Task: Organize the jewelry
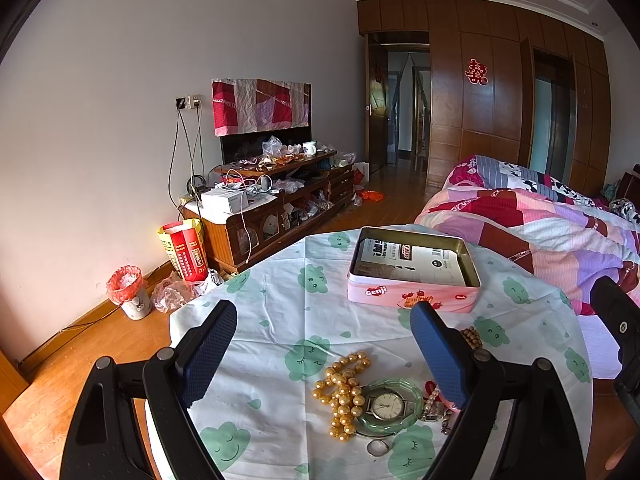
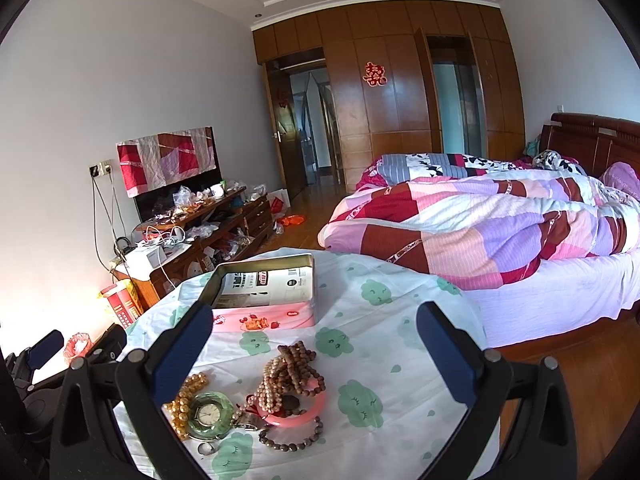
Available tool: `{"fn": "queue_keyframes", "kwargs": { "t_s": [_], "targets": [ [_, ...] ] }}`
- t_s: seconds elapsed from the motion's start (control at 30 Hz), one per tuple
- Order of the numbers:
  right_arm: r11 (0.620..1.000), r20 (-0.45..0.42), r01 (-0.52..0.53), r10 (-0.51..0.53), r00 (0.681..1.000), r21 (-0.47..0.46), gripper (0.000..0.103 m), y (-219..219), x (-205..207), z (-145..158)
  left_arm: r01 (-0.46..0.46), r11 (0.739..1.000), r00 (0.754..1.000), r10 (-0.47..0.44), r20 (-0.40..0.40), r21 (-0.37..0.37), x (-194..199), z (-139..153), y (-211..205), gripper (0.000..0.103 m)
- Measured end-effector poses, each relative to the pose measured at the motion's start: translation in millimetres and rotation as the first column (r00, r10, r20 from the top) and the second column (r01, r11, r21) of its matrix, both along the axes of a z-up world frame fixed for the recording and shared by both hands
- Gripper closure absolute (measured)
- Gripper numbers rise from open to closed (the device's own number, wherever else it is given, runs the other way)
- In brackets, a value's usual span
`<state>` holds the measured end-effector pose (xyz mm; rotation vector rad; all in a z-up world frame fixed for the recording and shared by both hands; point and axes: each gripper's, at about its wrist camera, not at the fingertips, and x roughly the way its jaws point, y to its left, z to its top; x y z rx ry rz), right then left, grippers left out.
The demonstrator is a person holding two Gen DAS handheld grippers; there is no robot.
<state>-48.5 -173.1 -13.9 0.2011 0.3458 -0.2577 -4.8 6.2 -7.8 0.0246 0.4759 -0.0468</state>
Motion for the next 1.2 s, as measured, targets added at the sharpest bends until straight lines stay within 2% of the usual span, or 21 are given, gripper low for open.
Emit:
{"fn": "queue_keyframes", "kwargs": {
  "t_s": [1.2],
  "targets": [
    [1.000, -0.002, 0.003, -0.003, 1.000, -0.001, 0.000, -1.3, 0.0, 0.5, 0.015, 1.000, 1.000, -0.015, -0.017, 0.006, 0.3, -1.6, 1.1, 0.014]
  ]
}}
